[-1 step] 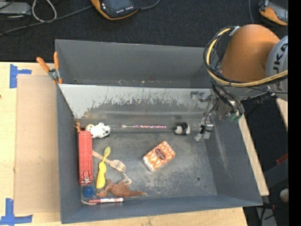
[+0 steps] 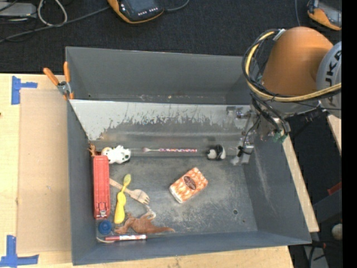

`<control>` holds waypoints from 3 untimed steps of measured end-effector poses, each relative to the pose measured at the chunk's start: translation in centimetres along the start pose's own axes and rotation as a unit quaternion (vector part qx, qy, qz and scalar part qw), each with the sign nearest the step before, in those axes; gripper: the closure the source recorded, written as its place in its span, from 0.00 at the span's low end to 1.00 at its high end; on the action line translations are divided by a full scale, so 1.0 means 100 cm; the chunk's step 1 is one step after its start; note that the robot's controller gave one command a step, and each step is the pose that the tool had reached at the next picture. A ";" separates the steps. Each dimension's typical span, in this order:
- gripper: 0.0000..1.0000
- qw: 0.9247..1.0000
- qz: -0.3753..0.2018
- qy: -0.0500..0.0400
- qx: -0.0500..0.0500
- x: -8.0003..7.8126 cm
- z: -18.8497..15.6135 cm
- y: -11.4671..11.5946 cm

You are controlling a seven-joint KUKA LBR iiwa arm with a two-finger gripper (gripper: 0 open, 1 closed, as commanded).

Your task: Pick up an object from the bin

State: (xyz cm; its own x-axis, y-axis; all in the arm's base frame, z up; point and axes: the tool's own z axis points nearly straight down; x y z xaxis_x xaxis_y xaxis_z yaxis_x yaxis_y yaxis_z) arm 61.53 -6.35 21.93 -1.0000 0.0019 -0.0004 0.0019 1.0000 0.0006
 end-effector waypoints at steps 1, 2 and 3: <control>0.00 0.999 -0.051 0.000 0.000 0.022 0.091 0.043; 0.00 0.999 -0.052 -0.005 0.001 0.040 0.075 0.081; 0.00 1.000 -0.025 0.002 0.000 0.048 0.118 0.087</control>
Offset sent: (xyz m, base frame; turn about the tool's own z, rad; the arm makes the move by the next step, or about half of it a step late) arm -0.0398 0.0788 -0.0768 -0.1006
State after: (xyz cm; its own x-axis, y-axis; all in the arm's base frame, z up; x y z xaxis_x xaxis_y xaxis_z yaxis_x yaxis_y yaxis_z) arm 56.78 2.38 10.12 -0.9988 -0.0480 0.0037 -0.0480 0.9988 0.0010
